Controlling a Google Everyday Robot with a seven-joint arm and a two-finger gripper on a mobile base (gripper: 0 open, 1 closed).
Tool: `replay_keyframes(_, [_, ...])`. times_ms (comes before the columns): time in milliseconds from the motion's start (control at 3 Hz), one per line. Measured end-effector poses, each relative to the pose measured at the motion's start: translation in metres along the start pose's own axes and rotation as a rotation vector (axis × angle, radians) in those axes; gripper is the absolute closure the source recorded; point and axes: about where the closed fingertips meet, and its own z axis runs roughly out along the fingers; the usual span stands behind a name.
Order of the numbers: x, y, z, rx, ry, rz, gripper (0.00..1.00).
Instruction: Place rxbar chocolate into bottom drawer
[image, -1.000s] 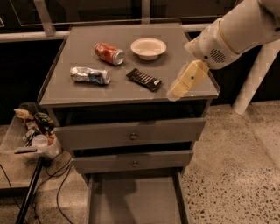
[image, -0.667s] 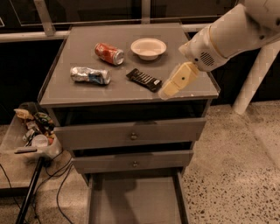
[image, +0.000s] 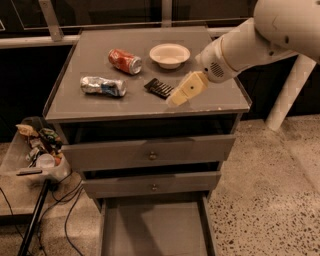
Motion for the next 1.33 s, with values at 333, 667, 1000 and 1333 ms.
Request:
replay_keyframes(333, [-0.005,-0.012,0.024,0.015,-0.002,0.042,0.00])
replay_keyframes(667, [-0.005,-0.022,0.051,0.017,0.007,0.080,0.00])
replay_keyframes(1000, [0.001,-0.029,0.071,0.012,0.020,0.107,0.00])
replay_keyframes(1333, [0.008,-0.035,0.085,0.021,0.025,0.126,0.00])
